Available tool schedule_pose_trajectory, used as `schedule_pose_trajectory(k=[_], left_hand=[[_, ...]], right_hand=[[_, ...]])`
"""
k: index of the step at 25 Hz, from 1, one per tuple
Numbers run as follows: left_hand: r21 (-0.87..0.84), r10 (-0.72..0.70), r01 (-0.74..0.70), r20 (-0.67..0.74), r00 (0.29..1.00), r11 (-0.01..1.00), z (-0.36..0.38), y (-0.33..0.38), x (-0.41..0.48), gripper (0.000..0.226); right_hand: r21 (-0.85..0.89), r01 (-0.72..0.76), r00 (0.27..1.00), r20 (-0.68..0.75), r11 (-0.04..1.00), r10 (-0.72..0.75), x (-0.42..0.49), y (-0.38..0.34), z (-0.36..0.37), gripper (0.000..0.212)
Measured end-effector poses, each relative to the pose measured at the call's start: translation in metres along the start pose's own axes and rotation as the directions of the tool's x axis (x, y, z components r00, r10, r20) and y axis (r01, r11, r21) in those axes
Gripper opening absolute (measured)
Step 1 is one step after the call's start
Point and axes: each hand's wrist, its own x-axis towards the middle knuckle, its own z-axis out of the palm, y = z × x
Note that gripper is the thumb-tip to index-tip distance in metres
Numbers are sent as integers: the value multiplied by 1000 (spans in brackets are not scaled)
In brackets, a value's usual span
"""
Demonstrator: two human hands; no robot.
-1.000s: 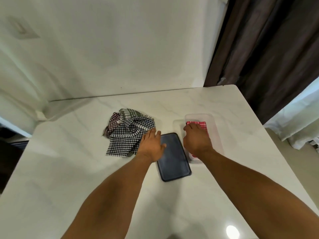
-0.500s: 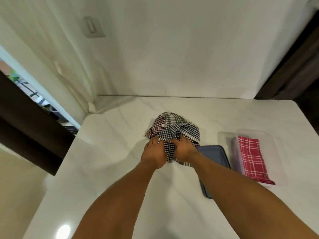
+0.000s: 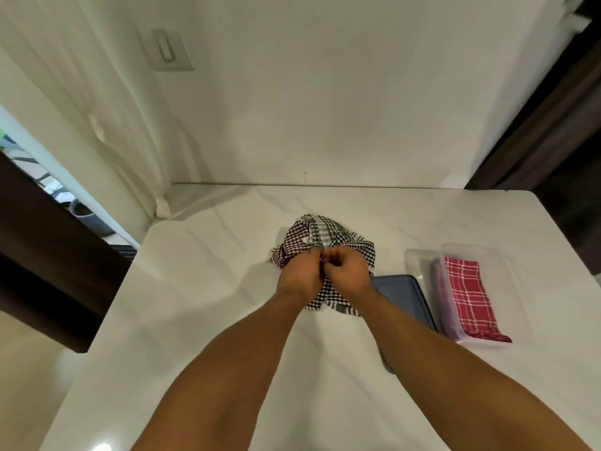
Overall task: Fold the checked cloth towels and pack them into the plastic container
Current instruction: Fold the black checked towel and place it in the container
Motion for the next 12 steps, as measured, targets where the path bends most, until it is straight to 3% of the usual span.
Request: schedule_pose_trajectory(k=[3, 5, 7, 8, 12], left_hand=[[-154, 2, -8, -42, 999, 988, -5, 3, -13, 45], [-263, 50, -71, -87, 995, 962, -8, 1, -20, 48], [-350, 44, -83, -118, 992, 933, -18, 4, -26, 36], [-397, 11, -62, -129, 992, 916, -23, 6, -27, 33], [-534, -104, -8, -180, 978, 846, -39, 10, -36, 30]], right_hand=[[-105, 85, 993, -70, 991, -93, -8, -5, -9, 23], [-318, 129, 991, 5, 939, -135, -13, 0, -16, 37], [-630, 151, 988, 114, 761, -102, -19, 7, -23, 36], [-702, 139, 990, 117, 699, -80, -21, 9, -26, 29], [-625, 122, 992, 57, 771, -111, -34, 10, -31, 30]])
